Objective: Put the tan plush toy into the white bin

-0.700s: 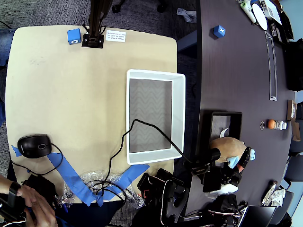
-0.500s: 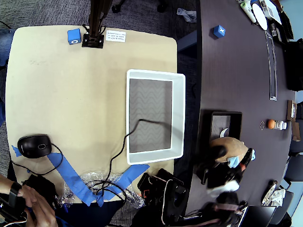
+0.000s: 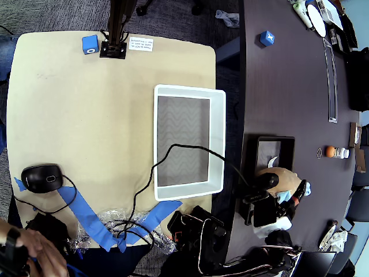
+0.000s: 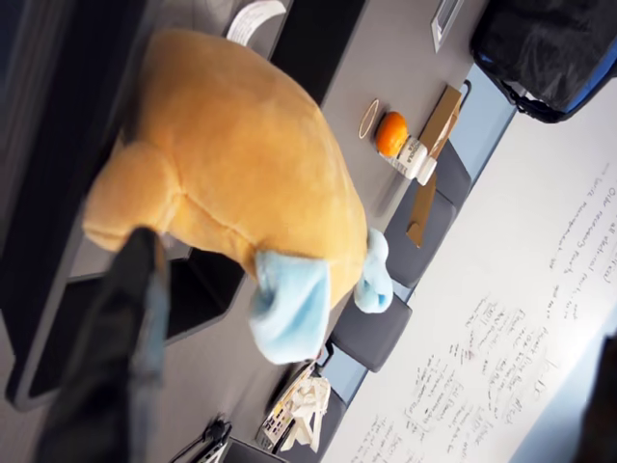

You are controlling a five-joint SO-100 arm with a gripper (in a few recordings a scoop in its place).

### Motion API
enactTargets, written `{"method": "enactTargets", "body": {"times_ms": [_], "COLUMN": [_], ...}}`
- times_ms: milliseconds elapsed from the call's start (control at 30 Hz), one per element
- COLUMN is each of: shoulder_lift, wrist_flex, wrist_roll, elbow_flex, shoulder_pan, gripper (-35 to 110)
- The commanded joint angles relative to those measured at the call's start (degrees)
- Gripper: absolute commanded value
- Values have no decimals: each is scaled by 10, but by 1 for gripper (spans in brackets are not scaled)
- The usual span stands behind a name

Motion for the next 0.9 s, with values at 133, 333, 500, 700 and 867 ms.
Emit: {"method": "enactTargets", "body": {"times_ms": [133, 333, 500, 700, 867], "shoulder_lift": [-33, -36, -35, -26, -25], "wrist_flex": [1, 1, 1, 1, 0], "wrist_roll": [-7, 62, 125, 197, 261], "elbow_flex": [-112, -149, -171, -171, -175], "shoulder_pan": [4, 14, 43, 128, 211], "gripper": [64, 64, 64, 64, 64]}}
